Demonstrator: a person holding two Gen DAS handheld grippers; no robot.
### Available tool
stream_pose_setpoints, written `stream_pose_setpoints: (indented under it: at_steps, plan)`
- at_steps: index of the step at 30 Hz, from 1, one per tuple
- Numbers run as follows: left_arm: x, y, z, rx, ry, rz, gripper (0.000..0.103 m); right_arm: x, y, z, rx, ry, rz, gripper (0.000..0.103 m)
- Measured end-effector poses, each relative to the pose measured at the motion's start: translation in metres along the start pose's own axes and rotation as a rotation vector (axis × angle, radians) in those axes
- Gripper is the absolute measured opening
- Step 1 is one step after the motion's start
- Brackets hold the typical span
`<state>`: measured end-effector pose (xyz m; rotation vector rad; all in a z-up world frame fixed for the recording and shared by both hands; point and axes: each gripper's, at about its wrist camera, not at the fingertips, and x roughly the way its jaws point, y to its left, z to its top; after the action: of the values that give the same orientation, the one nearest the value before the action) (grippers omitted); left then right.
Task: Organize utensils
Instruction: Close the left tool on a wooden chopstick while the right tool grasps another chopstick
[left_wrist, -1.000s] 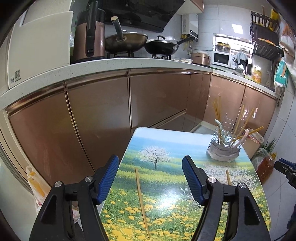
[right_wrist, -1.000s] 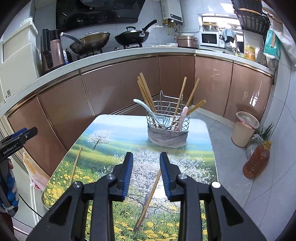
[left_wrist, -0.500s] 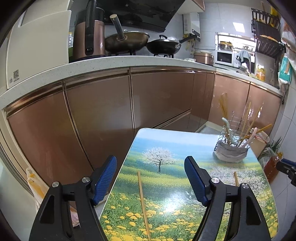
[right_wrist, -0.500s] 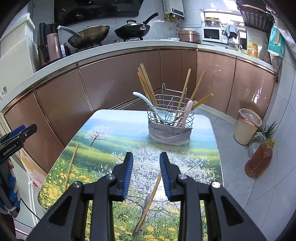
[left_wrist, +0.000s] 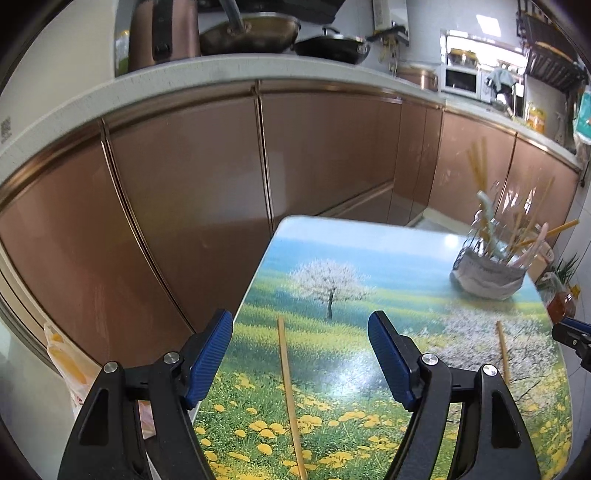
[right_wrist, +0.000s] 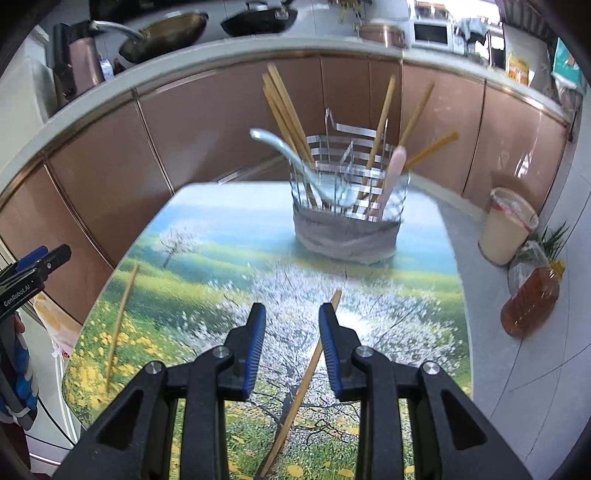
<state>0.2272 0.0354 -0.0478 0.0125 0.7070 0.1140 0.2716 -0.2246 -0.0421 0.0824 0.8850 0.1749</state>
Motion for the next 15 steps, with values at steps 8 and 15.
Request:
stream_pose_setpoints:
  at_steps: [8, 15]
  plan:
    - [0.061, 0.023, -0.004, -0.044, 0.218, -0.044, 0.075, 0.060, -0.014, -0.001, 0.040, 0.183, 0.013, 0.028]
    - [0.121, 0.049, -0.010, -0.075, 0.470, -0.099, 0.075, 0.093, -0.024, 0.002, 0.056, 0.303, 0.031, 0.028]
